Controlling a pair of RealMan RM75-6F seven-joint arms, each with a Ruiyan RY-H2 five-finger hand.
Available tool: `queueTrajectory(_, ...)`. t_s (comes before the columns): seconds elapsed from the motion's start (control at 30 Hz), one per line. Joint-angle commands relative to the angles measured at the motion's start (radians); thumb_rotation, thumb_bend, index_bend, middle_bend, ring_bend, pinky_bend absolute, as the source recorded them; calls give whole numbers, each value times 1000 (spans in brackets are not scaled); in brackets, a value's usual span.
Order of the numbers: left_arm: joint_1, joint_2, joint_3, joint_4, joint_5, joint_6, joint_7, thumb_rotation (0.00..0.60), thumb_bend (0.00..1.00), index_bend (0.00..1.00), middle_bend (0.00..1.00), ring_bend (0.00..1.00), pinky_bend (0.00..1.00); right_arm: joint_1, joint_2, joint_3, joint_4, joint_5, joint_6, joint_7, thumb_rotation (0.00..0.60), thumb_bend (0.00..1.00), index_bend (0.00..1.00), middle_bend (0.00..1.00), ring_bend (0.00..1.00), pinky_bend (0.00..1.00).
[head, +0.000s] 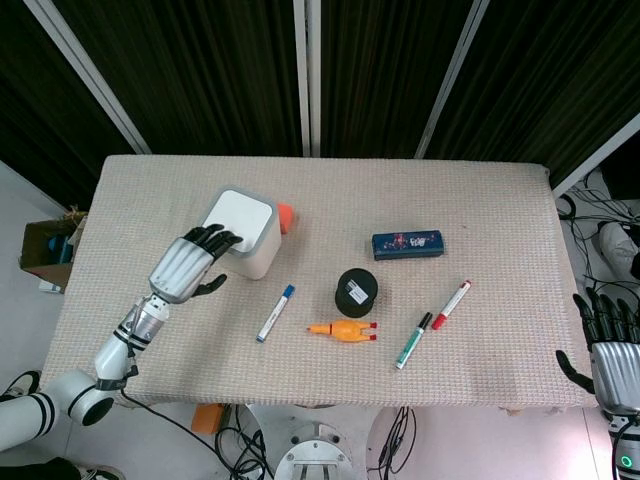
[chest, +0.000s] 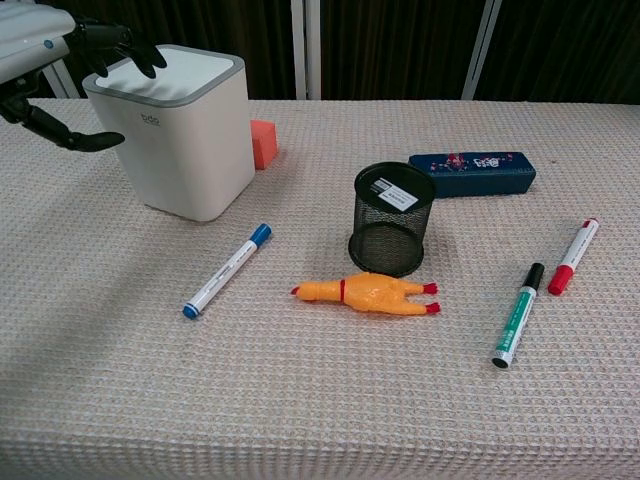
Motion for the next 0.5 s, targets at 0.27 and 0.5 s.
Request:
queueTrajectory(0.27, -6, 0, -1, 0, 1, -7, 0, 600, 273, 210, 252, 173, 318, 3, 7, 0, -7, -1, -6, 4, 600, 203, 0, 0, 0, 0)
queueTrajectory(0.5, -8, -8, 0, 4, 0, -11, 1, 600, 273, 210, 255, 174, 318, 4, 5, -3, -8, -4, -11, -1, 600, 201, 0, 0, 0, 0)
